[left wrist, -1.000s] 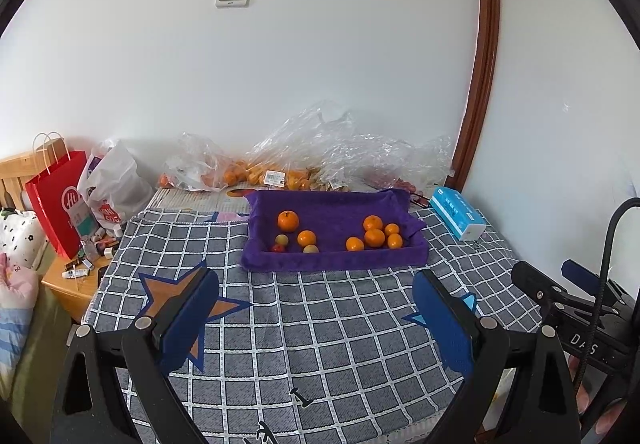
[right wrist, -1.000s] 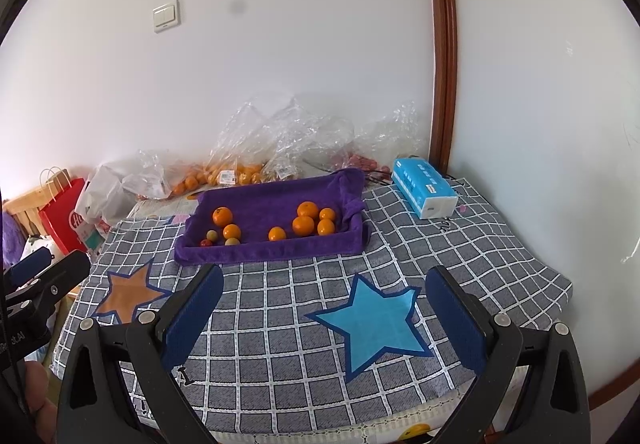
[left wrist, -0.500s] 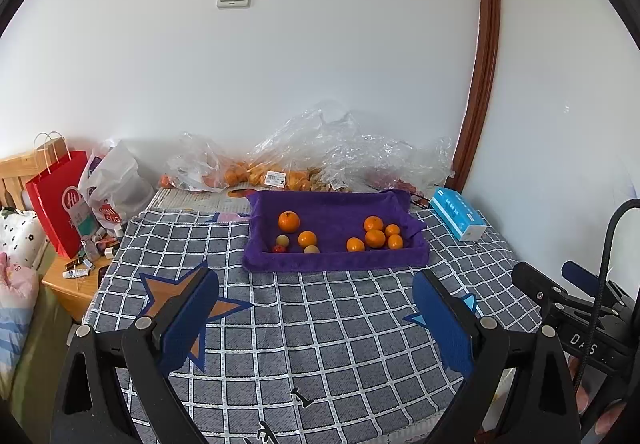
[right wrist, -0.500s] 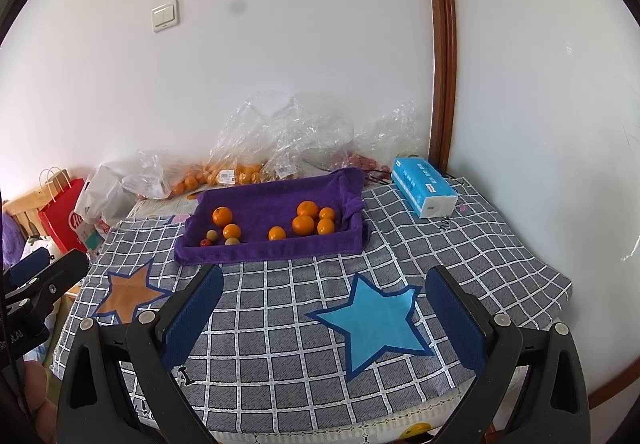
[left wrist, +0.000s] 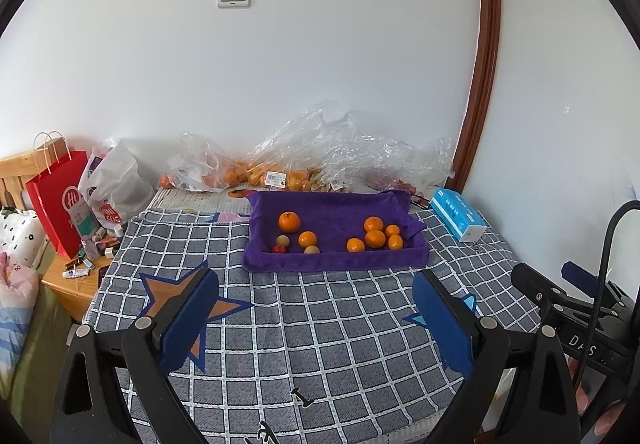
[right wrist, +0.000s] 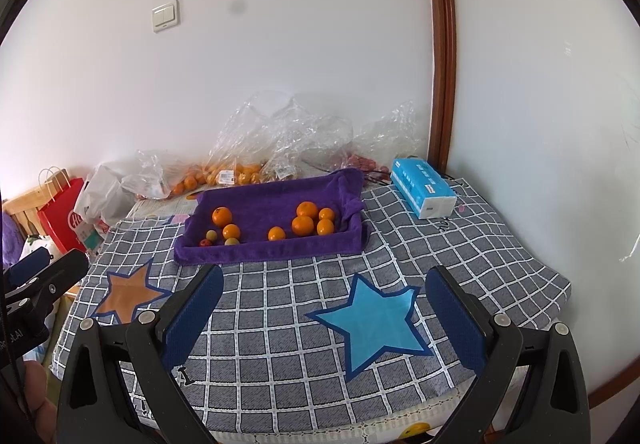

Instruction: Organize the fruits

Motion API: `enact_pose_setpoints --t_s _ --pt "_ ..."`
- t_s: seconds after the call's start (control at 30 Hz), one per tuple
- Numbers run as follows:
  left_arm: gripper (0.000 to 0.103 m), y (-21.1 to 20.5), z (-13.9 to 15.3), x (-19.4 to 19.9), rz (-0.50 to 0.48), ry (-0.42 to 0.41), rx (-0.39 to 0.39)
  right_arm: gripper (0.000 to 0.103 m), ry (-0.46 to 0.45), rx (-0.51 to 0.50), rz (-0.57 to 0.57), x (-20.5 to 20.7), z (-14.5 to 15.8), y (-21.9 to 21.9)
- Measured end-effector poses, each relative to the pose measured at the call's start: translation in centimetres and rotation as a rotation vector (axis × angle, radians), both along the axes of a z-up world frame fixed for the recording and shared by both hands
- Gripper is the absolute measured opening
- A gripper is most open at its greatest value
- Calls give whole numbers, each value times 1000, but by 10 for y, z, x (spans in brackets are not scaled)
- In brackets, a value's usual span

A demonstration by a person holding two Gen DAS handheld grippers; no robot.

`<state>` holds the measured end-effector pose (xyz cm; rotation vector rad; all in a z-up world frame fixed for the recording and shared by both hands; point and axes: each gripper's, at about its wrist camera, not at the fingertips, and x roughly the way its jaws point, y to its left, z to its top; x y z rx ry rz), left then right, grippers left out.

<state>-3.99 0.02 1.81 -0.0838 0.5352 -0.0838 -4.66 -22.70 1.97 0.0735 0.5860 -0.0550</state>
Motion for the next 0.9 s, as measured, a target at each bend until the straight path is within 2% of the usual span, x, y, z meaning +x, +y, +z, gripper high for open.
enact_pose_setpoints --t_s 0.9 --pt "98 2 0 0 6 0 1 100 2 9 12 -1 1 4"
